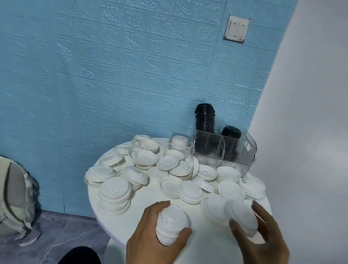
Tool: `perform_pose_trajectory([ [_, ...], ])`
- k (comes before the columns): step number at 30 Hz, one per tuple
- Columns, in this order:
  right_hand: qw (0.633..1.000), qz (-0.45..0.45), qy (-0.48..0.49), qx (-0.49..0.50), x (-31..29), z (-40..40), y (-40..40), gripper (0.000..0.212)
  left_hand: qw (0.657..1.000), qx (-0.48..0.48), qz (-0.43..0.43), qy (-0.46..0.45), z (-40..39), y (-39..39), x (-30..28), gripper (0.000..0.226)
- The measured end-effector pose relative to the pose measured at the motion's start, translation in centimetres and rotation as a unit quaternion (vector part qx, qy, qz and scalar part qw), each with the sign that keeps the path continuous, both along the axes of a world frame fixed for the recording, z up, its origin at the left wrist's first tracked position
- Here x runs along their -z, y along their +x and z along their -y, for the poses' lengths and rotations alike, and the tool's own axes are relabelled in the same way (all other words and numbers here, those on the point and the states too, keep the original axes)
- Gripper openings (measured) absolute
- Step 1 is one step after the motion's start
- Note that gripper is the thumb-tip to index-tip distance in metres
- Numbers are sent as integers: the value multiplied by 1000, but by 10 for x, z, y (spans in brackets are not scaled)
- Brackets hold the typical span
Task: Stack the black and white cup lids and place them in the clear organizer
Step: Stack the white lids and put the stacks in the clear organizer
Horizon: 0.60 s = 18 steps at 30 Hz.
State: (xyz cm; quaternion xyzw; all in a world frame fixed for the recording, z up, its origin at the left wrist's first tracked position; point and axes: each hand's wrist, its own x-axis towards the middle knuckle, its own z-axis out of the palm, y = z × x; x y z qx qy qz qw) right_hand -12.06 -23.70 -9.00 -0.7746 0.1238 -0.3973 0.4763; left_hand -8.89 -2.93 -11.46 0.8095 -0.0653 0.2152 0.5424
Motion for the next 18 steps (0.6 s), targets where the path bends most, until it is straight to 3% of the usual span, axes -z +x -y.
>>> perform_pose_trajectory([
  [6, 993, 23, -10, -117, -10, -49, 16, 58, 1000, -4, -17, 0, -1, -2, -5, 68],
  [11, 969, 59, -75, -227, -5, -93, 21, 41, 997, 26, -75, -15, -5, -2, -16, 110],
  [18, 967, 18, -78, -244, 9, -100, 28, 24, 994, 31, -96, -27, -7, -6, -18, 88],
])
